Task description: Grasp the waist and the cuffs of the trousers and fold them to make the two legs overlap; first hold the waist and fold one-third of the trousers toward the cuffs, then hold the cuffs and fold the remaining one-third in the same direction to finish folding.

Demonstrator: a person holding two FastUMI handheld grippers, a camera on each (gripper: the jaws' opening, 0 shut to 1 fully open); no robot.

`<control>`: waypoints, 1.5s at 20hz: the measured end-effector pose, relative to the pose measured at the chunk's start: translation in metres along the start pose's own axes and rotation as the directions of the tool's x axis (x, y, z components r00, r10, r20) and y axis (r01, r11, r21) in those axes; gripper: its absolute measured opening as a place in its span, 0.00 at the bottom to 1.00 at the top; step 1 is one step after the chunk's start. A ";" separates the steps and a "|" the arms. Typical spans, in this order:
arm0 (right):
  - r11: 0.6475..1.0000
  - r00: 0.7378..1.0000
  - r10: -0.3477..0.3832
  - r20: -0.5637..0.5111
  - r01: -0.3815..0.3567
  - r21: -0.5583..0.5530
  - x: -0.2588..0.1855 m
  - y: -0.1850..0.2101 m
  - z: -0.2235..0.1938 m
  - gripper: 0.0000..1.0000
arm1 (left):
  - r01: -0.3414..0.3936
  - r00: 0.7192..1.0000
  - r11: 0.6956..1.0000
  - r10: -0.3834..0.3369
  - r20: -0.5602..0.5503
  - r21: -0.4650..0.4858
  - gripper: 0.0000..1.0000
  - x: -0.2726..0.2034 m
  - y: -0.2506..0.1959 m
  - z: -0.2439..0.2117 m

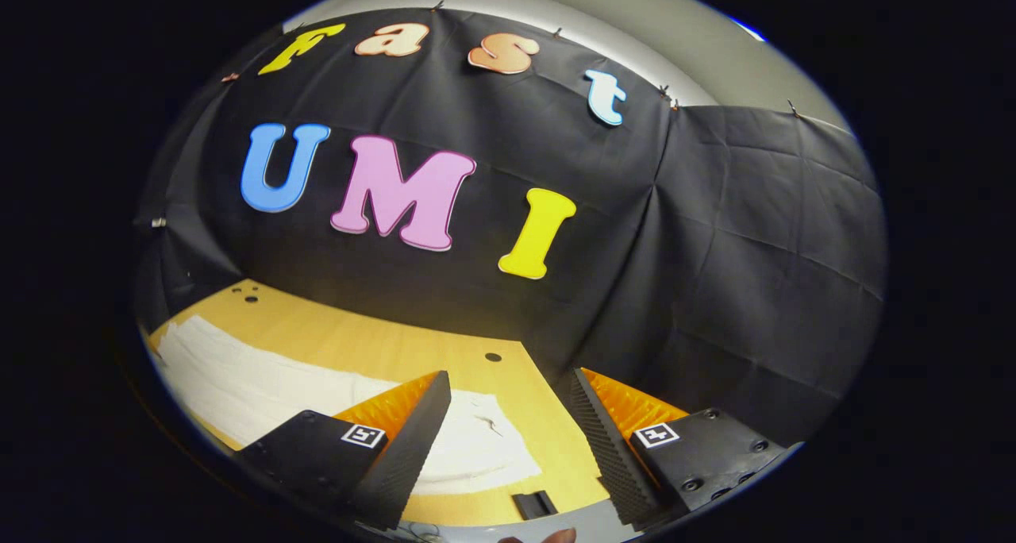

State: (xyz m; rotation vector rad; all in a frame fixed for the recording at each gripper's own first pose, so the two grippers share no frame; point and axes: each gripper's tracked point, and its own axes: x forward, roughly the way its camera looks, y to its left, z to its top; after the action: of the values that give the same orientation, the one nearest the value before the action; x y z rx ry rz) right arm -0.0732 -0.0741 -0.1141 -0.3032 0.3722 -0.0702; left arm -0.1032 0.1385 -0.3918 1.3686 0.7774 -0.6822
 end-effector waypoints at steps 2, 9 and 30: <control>0.997 1.000 0.006 -0.025 -0.007 -0.077 0.003 -0.008 -0.015 0.98 | -0.018 1.000 0.999 0.018 -0.013 0.030 0.93 0.009 0.010 0.000; 0.969 0.995 0.019 -0.102 -0.043 -0.242 0.015 -0.035 -0.069 0.98 | -0.005 0.994 0.999 0.010 -0.110 0.042 0.65 0.041 0.027 -0.014; 0.398 0.820 0.338 -0.462 -0.570 -0.719 0.096 0.002 -0.284 0.96 | 0.031 0.979 0.999 -0.039 -0.201 -0.039 0.11 0.050 0.026 -0.019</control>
State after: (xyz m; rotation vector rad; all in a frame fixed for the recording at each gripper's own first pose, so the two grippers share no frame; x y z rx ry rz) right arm -0.0880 -0.1635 -0.4000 -1.1736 0.7263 0.6789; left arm -0.0548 0.1610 -0.4181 1.4083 0.9727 -0.5589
